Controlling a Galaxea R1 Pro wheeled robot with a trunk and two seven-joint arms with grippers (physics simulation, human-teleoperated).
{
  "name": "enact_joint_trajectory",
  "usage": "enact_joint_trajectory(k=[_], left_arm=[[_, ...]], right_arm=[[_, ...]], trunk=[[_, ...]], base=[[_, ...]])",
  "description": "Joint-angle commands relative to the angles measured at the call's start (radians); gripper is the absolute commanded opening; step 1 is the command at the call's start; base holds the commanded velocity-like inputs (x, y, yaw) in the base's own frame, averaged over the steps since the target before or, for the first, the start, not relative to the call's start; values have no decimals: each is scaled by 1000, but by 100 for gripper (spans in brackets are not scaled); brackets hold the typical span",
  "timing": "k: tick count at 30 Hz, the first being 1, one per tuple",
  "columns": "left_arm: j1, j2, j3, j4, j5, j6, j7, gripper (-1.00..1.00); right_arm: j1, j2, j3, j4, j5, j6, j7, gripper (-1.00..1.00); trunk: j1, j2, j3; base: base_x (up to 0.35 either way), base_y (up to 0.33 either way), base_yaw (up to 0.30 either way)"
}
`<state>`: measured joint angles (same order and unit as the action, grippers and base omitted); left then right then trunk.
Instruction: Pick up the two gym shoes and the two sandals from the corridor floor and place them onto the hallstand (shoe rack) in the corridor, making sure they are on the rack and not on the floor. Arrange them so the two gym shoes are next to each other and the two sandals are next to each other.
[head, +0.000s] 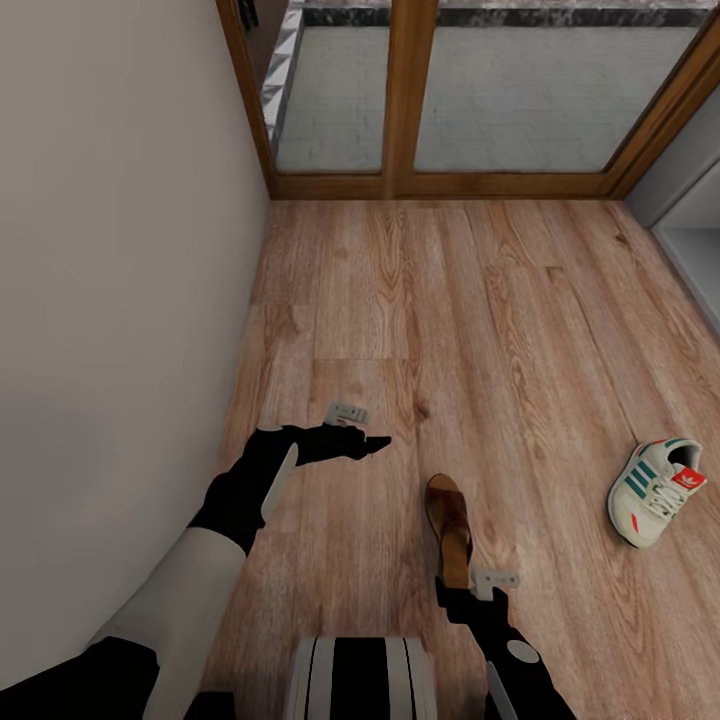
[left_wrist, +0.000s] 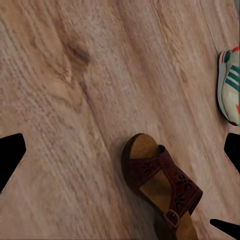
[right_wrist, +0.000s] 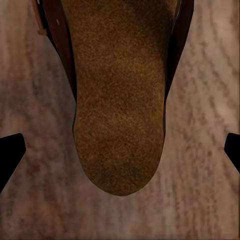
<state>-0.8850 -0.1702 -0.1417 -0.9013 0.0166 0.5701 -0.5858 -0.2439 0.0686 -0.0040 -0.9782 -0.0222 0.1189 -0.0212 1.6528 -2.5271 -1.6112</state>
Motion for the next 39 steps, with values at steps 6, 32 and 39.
enact_joint_trajectory(k=[6, 32, 39], left_arm=[[-2, -3, 0, -58, 19, 17, -2, 100], [9, 4, -63, -146, 101, 109, 3, 100], [10, 5, -64, -147, 100, 108, 2, 100]], right_arm=[[0, 0, -1, -2, -2, 5, -5, 100], [0, 0, -1, -2, -2, 5, -5, 100], [0, 0, -1, -2, -2, 5, -5, 100]], trunk=[[0, 0, -1], [4, -3, -39], [4, -3, -39]], base=[[0, 0, 0], [0, 0, 0], [0, 0, 0]])
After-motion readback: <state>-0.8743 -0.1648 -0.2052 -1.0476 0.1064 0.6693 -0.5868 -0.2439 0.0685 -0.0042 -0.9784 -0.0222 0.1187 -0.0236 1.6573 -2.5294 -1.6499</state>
